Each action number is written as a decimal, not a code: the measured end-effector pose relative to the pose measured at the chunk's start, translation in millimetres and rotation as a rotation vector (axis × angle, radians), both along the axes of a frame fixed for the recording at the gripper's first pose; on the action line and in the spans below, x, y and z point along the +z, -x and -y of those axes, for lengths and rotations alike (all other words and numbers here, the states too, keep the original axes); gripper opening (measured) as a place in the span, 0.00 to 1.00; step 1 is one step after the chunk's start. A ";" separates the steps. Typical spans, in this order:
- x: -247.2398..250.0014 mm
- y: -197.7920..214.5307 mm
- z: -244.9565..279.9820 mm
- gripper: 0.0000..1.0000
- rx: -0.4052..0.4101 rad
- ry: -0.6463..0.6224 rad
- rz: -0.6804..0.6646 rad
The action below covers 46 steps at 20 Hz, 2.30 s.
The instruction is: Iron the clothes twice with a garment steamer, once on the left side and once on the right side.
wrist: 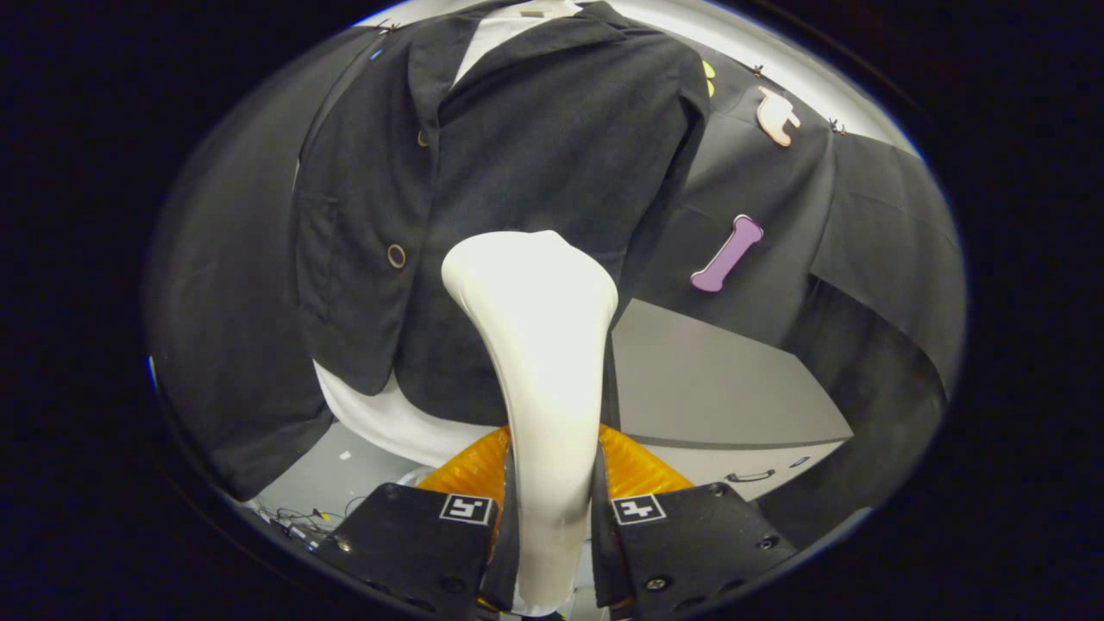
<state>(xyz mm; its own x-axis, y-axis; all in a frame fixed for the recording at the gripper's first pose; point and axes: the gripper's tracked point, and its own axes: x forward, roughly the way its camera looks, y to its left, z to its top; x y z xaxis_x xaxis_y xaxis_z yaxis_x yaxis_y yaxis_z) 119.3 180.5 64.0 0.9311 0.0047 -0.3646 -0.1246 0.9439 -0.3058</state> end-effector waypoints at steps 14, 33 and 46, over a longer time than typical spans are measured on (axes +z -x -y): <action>-93.6 -15.4 -3.3 0.37 0.005 0.027 -0.146; 42.6 7.4 11.7 0.37 0.058 -0.117 0.016; 226.8 47.9 -101.1 0.37 0.242 -0.149 0.258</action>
